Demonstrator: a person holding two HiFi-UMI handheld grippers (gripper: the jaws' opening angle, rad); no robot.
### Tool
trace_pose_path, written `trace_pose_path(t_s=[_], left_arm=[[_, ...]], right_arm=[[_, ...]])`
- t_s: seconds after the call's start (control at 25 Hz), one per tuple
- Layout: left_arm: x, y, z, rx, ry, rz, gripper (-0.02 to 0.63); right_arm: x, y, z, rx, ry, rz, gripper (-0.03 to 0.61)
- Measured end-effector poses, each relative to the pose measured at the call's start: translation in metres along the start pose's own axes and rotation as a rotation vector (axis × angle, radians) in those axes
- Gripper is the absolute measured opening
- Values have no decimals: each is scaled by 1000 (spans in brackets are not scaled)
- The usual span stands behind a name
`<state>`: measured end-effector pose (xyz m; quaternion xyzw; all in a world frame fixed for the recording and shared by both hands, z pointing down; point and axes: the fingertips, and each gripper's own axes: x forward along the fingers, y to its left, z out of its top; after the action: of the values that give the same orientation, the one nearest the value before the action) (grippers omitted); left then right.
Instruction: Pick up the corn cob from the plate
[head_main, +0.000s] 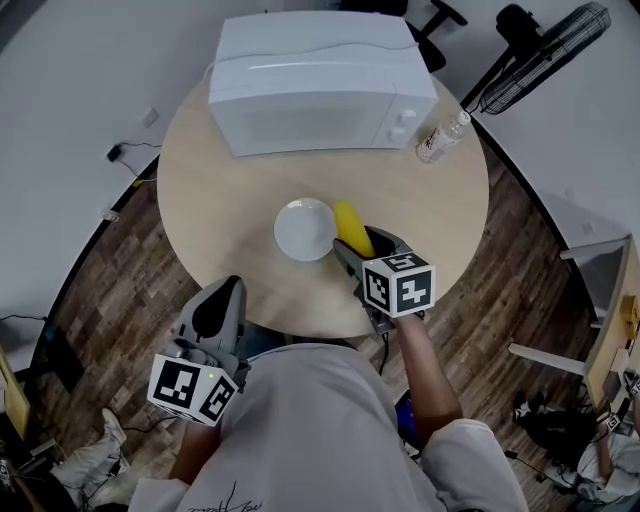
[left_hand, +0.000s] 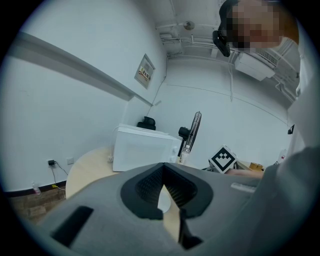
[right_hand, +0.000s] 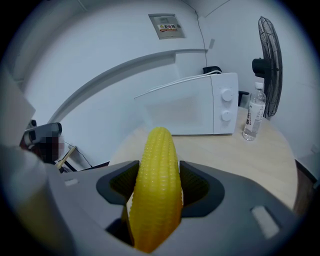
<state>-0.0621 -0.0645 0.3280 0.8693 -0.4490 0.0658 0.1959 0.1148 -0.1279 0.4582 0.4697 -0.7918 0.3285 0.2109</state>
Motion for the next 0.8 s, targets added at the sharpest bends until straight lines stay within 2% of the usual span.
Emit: trace_pose_path(t_s=[0.8], left_arm=[[-1, -4, -11, -37, 19, -19, -9]], right_arm=[[-28, 1, 1, 26, -72, -2, 267]])
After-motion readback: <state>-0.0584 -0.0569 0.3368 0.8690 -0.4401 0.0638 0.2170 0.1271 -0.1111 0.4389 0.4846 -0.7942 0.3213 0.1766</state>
